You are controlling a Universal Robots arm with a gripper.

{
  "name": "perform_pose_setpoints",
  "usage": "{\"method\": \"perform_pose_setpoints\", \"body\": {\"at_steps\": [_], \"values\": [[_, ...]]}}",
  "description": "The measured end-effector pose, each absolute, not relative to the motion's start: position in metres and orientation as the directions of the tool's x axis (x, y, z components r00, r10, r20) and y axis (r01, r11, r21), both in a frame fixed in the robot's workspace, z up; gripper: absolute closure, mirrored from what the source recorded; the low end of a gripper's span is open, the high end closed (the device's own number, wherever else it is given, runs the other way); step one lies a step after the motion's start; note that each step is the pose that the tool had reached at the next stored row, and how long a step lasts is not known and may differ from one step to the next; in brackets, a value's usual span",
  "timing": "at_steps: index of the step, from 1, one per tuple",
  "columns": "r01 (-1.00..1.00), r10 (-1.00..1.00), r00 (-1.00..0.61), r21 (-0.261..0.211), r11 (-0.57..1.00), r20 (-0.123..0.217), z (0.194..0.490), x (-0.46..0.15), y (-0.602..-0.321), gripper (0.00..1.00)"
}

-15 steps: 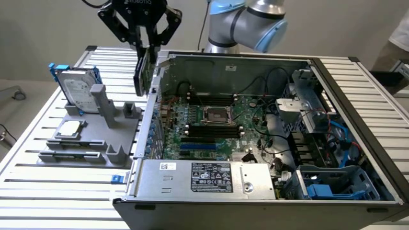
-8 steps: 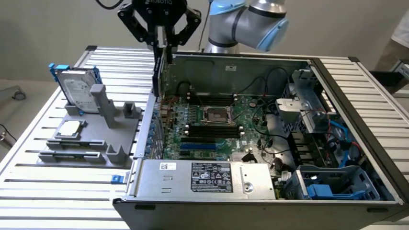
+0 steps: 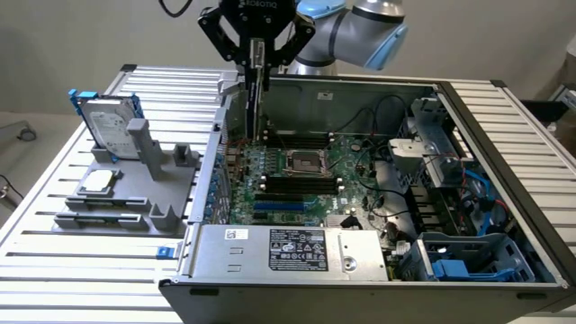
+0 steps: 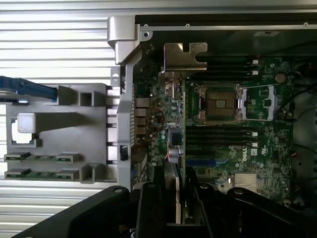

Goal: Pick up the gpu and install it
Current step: 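Pick up the gpu and move the gpu toward the slot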

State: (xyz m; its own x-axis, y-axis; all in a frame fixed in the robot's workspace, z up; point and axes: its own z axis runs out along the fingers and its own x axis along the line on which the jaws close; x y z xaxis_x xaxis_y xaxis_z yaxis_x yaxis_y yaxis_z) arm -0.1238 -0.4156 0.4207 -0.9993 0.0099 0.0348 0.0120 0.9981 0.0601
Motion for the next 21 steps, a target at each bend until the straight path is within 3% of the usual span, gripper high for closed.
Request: {"method": "perform_pose_setpoints", "body": {"at_steps": [21], "values": [[0.008, 0.006, -1.0, 0.06, 0.998, 0.022, 0.397, -0.084, -0.399, 0.71]]}}
